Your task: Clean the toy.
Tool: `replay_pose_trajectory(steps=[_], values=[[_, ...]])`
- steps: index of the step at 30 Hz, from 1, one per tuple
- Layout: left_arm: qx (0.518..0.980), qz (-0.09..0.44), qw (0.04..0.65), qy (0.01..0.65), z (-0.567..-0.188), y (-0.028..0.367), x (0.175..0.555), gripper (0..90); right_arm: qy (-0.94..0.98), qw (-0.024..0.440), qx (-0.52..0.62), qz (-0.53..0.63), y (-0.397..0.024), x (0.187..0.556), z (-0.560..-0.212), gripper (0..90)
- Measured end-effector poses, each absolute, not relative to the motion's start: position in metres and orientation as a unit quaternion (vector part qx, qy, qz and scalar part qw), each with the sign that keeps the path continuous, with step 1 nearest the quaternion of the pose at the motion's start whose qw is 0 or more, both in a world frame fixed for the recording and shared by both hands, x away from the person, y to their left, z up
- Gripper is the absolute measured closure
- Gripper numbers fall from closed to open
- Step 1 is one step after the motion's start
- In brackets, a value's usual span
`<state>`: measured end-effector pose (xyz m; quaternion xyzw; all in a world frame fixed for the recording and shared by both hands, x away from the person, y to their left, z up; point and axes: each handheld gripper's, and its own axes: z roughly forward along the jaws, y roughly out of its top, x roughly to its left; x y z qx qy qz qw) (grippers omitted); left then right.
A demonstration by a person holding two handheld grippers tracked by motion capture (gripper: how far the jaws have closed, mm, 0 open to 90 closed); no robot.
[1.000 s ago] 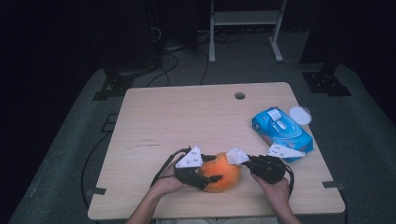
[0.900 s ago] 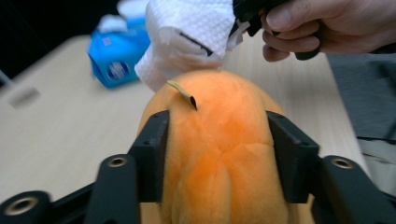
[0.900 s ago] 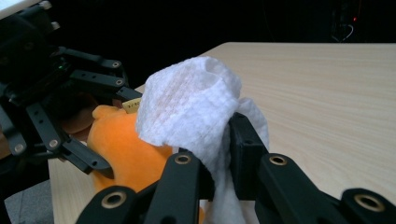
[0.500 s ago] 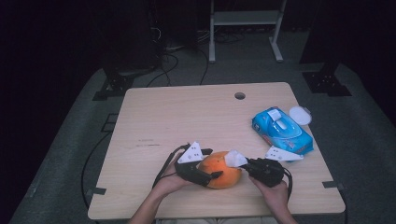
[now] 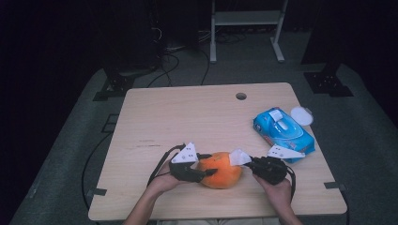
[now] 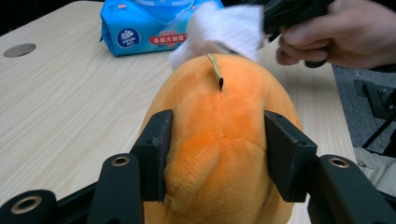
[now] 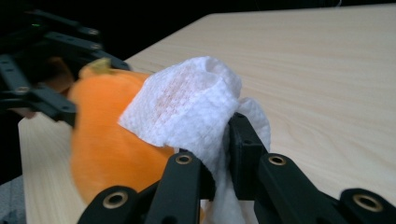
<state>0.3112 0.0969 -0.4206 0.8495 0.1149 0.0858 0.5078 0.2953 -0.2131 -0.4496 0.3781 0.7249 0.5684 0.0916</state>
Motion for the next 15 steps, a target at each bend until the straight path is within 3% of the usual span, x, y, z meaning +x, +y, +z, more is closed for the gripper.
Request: replay_pose_trajectory(steps=[8, 15], values=[[0.851, 0.078, 0.509, 0.104, -0.423, 0.096, 0.31, 42.2, 0.727, 0.09, 0.323, 0.599, -0.196, 0.282, -0.432, 81.5], [0.846, 0.066, 0.516, 0.114, -0.426, 0.102, 0.315, 40.9, 0.718, 0.072, 0.385, 0.575, -0.216, 0.297, -0.452, 81.5]])
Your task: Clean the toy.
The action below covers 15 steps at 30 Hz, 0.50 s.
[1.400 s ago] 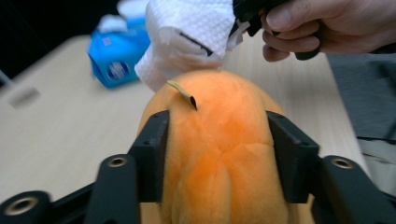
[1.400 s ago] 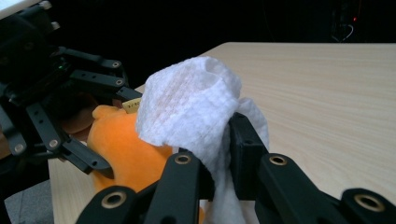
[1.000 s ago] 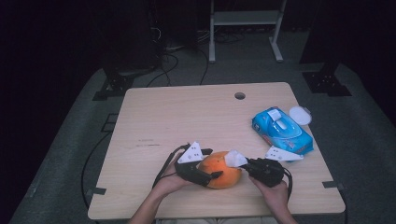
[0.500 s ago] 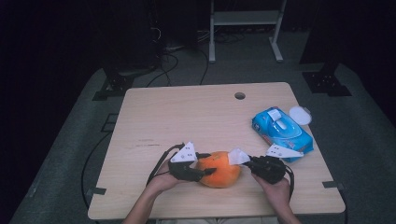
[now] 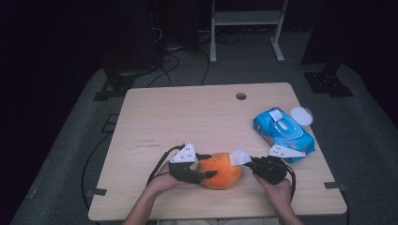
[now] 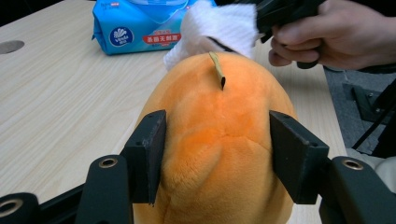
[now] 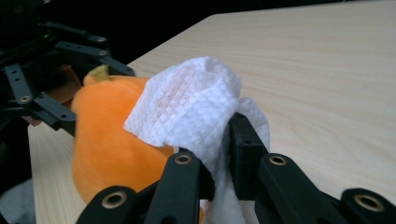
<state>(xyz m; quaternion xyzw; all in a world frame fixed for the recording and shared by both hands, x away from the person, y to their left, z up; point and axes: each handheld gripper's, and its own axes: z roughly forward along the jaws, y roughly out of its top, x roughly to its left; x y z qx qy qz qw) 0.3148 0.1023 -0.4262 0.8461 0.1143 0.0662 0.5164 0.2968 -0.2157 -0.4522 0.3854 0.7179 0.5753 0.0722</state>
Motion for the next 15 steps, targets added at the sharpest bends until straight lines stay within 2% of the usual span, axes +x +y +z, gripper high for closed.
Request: replay_pose_trajectory(steps=[4, 8, 15], values=[[0.845, 0.063, 0.518, 0.114, -0.429, 0.104, 0.316, 39.8, 0.711, 0.064, 0.372, 0.594, -0.21, 0.293, -0.446, 81.4], [0.845, 0.06, 0.517, 0.119, -0.429, 0.108, 0.319, 39.8, 0.723, 0.078, 0.342, 0.595, -0.2, 0.286, -0.437, 81.5], [0.84, 0.051, 0.523, 0.132, -0.433, 0.114, 0.323, 39.7, 0.713, 0.057, 0.395, 0.576, -0.21, 0.294, -0.465, 81.5]])
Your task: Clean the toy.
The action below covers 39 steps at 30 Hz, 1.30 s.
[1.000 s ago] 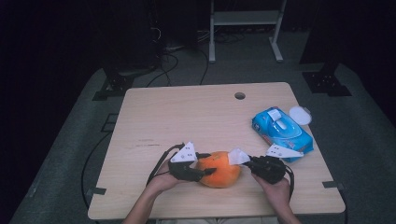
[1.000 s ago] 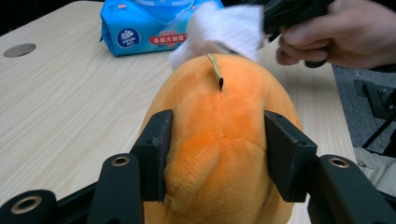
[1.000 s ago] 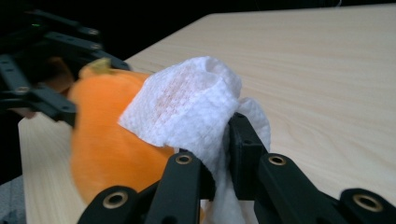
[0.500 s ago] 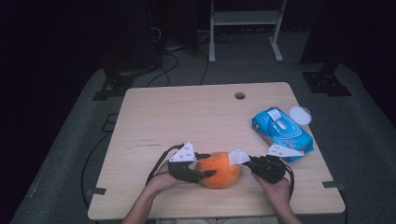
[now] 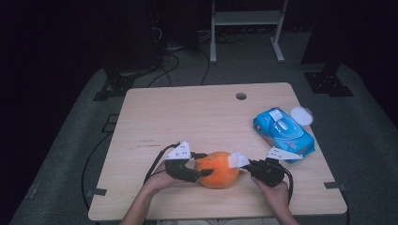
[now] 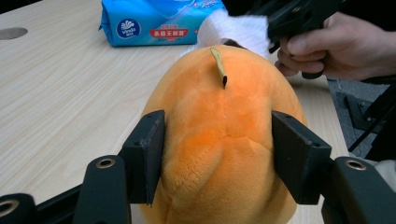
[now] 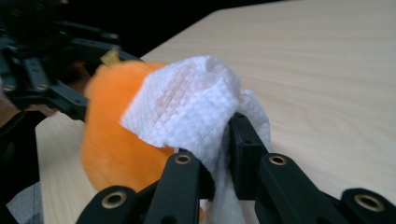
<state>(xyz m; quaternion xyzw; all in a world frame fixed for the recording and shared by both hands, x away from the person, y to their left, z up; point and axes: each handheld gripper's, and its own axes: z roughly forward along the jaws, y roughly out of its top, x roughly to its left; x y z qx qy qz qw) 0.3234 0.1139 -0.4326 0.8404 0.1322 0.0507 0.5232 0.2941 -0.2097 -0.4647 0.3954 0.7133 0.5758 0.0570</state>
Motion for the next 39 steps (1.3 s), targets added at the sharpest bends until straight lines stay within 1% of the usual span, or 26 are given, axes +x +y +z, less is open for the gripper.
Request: replay_pose_trajectory(steps=[3, 5, 8, 10, 11, 13, 14, 16, 18, 20, 22, 25, 26, 27, 29, 31, 32, 33, 34, 37, 39], values=[[0.84, 0.05, 0.525, 0.132, -0.433, 0.113, 0.323, 39.6, 0.715, 0.062, 0.397, 0.571, -0.208, 0.294, -0.464, 81.6], [0.84, 0.053, 0.526, 0.121, -0.432, 0.111, 0.321, 38.6, 0.725, 0.087, 0.379, 0.569, -0.203, 0.29, -0.453, 81.6], [0.841, 0.052, 0.527, 0.106, -0.431, 0.105, 0.317, 37.9, 0.72, 0.092, 0.347, 0.594, -0.197, 0.282, -0.438, 81.4], [0.844, 0.056, 0.525, 0.096, -0.428, 0.099, 0.313, 36.7, 0.728, 0.106, 0.328, 0.592, -0.192, 0.279, -0.431, 81.2], [0.845, 0.058, 0.524, 0.091, -0.428, 0.099, 0.313, 35.5, 0.734, 0.11, 0.327, 0.586, -0.191, 0.279, -0.432, 81.2], [0.837, 0.047, 0.538, 0.087, -0.429, 0.101, 0.314, 31.3, 0.73, 0.098, 0.341, 0.584, -0.196, 0.282, -0.439, 81.1], [0.834, 0.044, 0.543, 0.089, -0.431, 0.102, 0.315, 29.2, 0.729, 0.1, 0.349, 0.581, -0.199, 0.285, -0.442, 81.1], [0.837, 0.043, 0.537, 0.097, -0.434, 0.103, 0.317, 24.5, 0.724, 0.095, 0.366, 0.576, -0.203, 0.288, -0.445, 81.1], [0.839, 0.045, 0.533, 0.1, -0.435, 0.101, 0.317, 26.4, 0.722, 0.095, 0.37, 0.577, -0.203, 0.288, -0.445, 81.3], [0.841, 0.056, 0.528, 0.099, -0.433, 0.099, 0.315, 32.7, 0.725, 0.102, 0.351, 0.585, -0.197, 0.283, -0.438, 81.2], [0.844, 0.063, 0.524, 0.096, -0.431, 0.096, 0.313, 36.9, 0.728, 0.104, 0.32, 0.597, -0.188, 0.276, -0.429, 81.2], [0.845, 0.065, 0.523, 0.092, -0.43, 0.096, 0.312, 37.9, 0.741, 0.121, 0.299, 0.588, -0.181, 0.272, -0.425, 81.2], [0.843, 0.063, 0.526, 0.091, -0.43, 0.098, 0.313, 37.4, 0.74, 0.115, 0.307, 0.588, -0.184, 0.274, -0.427, 81.2], [0.841, 0.057, 0.53, 0.092, -0.431, 0.1, 0.314, 35.4, 0.738, 0.111, 0.318, 0.585, -0.187, 0.277, -0.429, 81.2], [0.836, 0.05, 0.538, 0.094, -0.431, 0.102, 0.316, 26.9, 0.74, 0.118, 0.336, 0.571, -0.196, 0.282, -0.433, 81.2], [0.838, 0.047, 0.532, 0.109, -0.433, 0.104, 0.32, 18.9, 0.736, 0.111, 0.354, 0.566, -0.202, 0.286, -0.437, 81.2], [0.837, 0.041, 0.533, 0.115, -0.435, 0.105, 0.321, 18.7, 0.736, 0.11, 0.355, 0.566, -0.203, 0.287, -0.438, 81.2], [0.838, 0.036, 0.532, 0.113, -0.437, 0.105, 0.322, 20.5, 0.735, 0.11, 0.354, 0.567, -0.202, 0.286, -0.437, 81.1], [0.841, 0.039, 0.529, 0.107, -0.437, 0.104, 0.321, 25.5, 0.736, 0.112, 0.348, 0.57, -0.199, 0.285, -0.435, 81.1], [0.843, 0.059, 0.525, 0.103, -0.429, 0.098, 0.316, 36.6, 0.745, 0.122, 0.318, 0.574, -0.188, 0.277, -0.425, 81.1], [0.839, 0.065, 0.53, 0.101, -0.422, 0.094, 0.312, 40.4, 0.744, 0.124, 0.302, 0.583, -0.183, 0.272, -0.418, 81.1]])
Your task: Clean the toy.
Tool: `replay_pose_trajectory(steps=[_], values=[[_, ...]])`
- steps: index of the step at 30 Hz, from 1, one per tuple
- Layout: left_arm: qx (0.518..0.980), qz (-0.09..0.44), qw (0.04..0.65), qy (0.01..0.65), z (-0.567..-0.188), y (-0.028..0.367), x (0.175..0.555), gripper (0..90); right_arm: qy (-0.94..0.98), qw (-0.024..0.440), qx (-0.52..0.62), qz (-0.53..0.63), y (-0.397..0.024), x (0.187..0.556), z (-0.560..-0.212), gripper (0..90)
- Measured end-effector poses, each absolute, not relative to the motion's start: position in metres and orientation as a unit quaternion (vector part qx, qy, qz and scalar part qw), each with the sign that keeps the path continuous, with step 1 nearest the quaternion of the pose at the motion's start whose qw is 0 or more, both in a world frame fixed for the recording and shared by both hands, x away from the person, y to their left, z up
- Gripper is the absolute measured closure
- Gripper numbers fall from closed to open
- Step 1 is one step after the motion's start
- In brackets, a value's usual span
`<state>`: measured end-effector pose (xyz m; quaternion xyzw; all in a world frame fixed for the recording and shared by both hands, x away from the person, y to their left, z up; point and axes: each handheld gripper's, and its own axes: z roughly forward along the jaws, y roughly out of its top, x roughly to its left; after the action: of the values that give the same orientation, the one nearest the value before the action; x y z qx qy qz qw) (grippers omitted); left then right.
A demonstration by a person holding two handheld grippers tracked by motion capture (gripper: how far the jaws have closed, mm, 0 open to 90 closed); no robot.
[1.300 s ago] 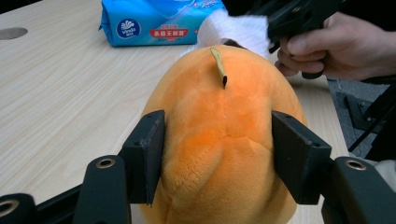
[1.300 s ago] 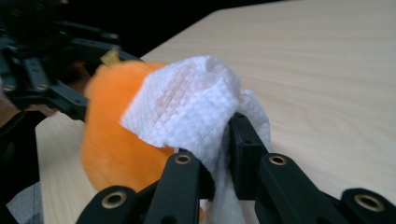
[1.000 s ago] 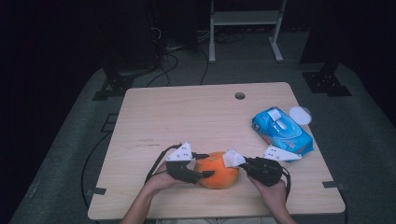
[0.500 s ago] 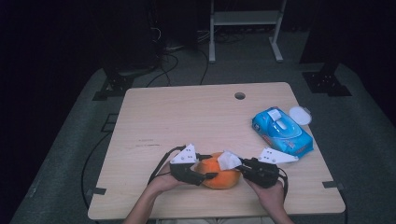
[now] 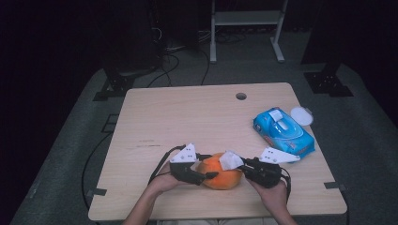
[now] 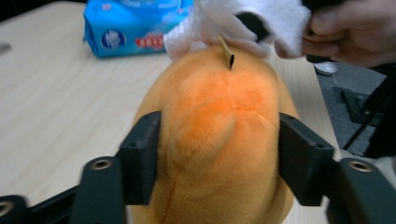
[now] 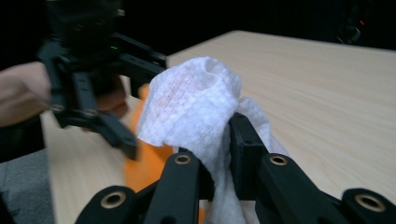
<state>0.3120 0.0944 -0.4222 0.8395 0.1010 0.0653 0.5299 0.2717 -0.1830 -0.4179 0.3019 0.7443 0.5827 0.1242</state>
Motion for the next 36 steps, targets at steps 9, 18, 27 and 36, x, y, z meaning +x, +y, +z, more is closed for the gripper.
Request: replay_pose_trajectory(steps=[9, 18, 27, 36], values=[[0.83, 0.072, 0.541, 0.114, -0.417, 0.092, 0.311, 42.1, 0.735, 0.117, 0.33, 0.582, -0.191, 0.276, -0.424, 81.1], [0.819, 0.059, 0.558, 0.121, -0.419, 0.092, 0.315, 17.2, 0.733, 0.111, 0.325, 0.588, -0.188, 0.278, -0.432, 81.4], [0.829, 0.06, 0.54, 0.13, -0.422, 0.093, 0.318, 38.0, 0.724, 0.138, 0.327, 0.591, -0.195, 0.274, -0.422, 81.3], [0.823, 0.061, 0.551, 0.123, -0.41, 0.094, 0.313, 44.9, 0.72, 0.138, 0.329, 0.595, -0.2, 0.277, -0.424, 81.1]])
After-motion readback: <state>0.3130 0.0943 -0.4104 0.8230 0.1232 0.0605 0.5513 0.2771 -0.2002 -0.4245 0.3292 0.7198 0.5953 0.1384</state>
